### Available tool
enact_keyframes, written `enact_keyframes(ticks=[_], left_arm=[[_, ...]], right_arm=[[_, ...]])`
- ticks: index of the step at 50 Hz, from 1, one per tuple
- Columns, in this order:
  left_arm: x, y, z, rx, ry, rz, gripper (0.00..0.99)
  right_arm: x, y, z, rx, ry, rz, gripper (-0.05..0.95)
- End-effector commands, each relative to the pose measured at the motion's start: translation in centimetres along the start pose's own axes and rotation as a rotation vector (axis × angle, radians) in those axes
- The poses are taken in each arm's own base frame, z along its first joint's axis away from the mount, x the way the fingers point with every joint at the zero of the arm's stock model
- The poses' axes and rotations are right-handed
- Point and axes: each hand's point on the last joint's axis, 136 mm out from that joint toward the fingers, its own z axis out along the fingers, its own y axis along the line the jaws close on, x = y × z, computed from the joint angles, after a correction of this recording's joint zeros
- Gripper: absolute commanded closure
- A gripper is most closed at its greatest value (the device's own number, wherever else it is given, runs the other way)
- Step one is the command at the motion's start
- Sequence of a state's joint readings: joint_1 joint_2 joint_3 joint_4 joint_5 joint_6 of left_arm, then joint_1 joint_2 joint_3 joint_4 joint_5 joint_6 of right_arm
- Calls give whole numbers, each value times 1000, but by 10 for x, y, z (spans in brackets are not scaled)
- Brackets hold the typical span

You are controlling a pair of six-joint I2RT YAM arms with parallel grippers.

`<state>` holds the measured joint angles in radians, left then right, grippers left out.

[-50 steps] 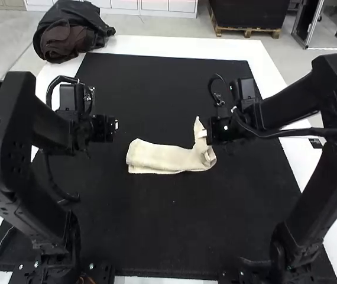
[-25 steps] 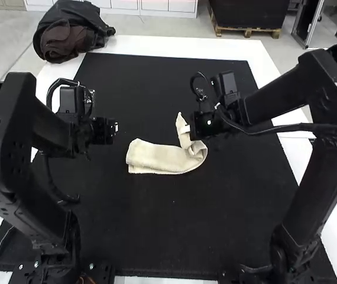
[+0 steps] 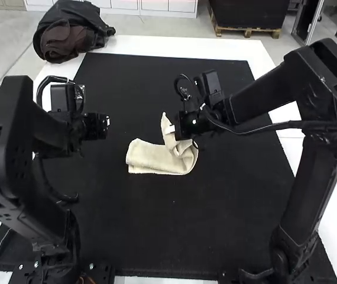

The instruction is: Fold the towel.

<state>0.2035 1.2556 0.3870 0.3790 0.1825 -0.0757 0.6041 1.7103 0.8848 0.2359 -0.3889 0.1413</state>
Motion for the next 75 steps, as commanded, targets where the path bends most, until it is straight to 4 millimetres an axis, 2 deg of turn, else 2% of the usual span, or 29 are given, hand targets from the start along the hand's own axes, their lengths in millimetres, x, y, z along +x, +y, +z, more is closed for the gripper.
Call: enact_keyframes(ticks=[1,18,32,63,64,66,75], left_arm=[[-6,9,-4,-26,-26,4,30],[-3,18,-6,-47,-31,-7,30],[-3,21,-7,-44,-37,-12,30],[-2,29,-9,-57,-38,-16,30],[-2,29,-9,-57,-38,-16,30],[-2,29,-9,-57,-40,-16,30],[-2,29,-9,-57,-40,-16,30]], right_arm=[[-12,16,10,-29,-23,-6,923],[-9,50,41,-94,3,-44,923],[-15,58,57,-111,5,-55,923],[-15,79,83,-150,22,-67,918],[-16,79,84,-151,19,-67,905],[-18,80,85,-156,15,-66,780],[-26,85,86,-167,-5,-72,392]])
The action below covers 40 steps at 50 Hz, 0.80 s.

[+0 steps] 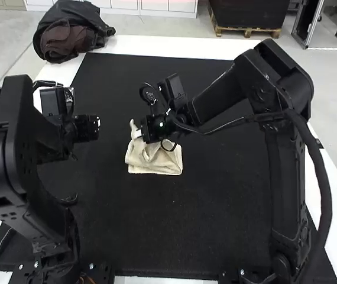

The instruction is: Fold the towel.

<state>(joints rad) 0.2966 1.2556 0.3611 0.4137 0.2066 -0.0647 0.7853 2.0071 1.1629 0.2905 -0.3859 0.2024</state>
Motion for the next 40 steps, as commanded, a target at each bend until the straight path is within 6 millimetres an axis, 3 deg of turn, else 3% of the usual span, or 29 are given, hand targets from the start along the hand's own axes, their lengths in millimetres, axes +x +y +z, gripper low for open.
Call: enact_keyframes(ticks=[1,3,7,15,17,19,21,26,40], left_arm=[[-6,1,-4,2,-24,13,30],[-4,1,-4,2,-21,12,30],[-4,1,-4,2,-21,12,30],[-2,0,-4,4,-19,12,30],[-2,0,-4,4,-19,12,30],[-2,0,-4,3,-20,11,30],[-3,0,-4,3,-21,13,30],[-2,0,-4,3,-20,14,30],[-5,-1,-4,6,-25,20,30]], right_arm=[[-23,16,-1,-32,-51,-21,348],[-24,17,-1,-32,-54,-23,262],[-27,16,-2,-30,-61,-23,187],[-43,11,-16,-17,-100,-35,208],[-47,9,-22,-15,-113,-33,382],[-52,3,-30,-4,-132,-28,705],[-61,-2,-39,10,-165,-33,931],[-70,-8,-55,26,-212,-31,923],[-44,-23,-64,63,-174,-8,923]])
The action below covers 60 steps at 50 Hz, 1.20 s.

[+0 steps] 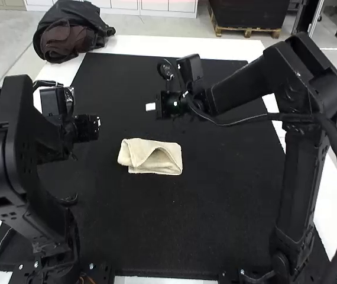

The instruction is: Fold the towel.

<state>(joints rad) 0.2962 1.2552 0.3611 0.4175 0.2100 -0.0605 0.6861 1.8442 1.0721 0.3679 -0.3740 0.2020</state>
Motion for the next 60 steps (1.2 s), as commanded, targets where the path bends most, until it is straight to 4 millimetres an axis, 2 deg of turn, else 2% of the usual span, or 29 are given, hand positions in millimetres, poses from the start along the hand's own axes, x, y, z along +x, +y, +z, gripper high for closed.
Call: enact_keyframes(ticks=[1,9,33,60], left_arm=[[-4,0,-4,3,-20,14,30],[-4,1,-4,1,-22,13,30],[-6,-1,-5,13,-24,13,30],[-18,-6,-9,39,-47,14,30]], right_arm=[[9,-3,-7,16,12,-2,923],[35,-11,-9,30,60,13,923],[78,-24,-11,51,93,23,923],[108,-30,14,41,132,13,923]])
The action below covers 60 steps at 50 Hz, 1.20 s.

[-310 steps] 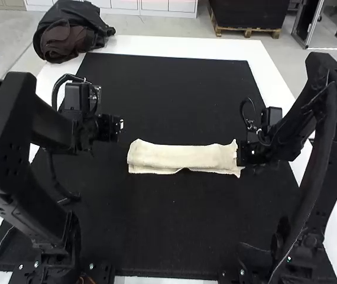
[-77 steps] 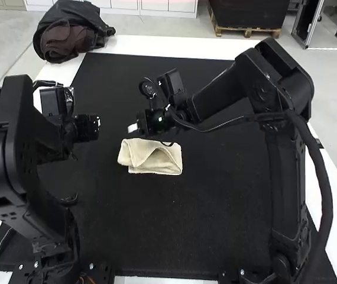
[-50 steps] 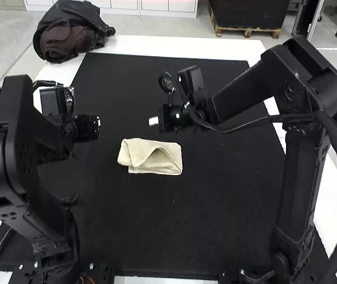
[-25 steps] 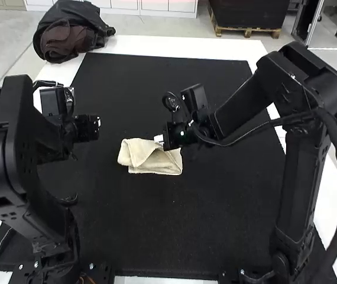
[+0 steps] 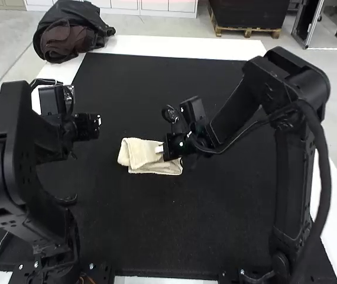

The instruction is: Fold the towel.

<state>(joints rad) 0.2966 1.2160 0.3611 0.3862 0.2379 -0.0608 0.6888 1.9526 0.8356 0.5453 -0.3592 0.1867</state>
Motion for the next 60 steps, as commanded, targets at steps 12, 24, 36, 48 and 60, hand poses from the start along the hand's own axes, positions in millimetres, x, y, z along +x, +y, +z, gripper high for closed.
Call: enact_keyframes(ticks=[12,24,36,48,60], left_arm=[[-15,0,-4,12,-38,10,30],[-13,-1,-4,18,-30,7,30],[-25,-2,-9,22,-46,12,30],[-63,-3,-17,24,-96,13,30],[-98,-7,-25,31,-139,14,30]], right_arm=[[4,11,22,-25,3,-39,923],[24,13,38,-36,35,-50,923],[15,18,33,-41,14,-75,923],[-68,41,-34,-47,-142,-76,923],[-128,51,-111,-35,-283,-84,923]])
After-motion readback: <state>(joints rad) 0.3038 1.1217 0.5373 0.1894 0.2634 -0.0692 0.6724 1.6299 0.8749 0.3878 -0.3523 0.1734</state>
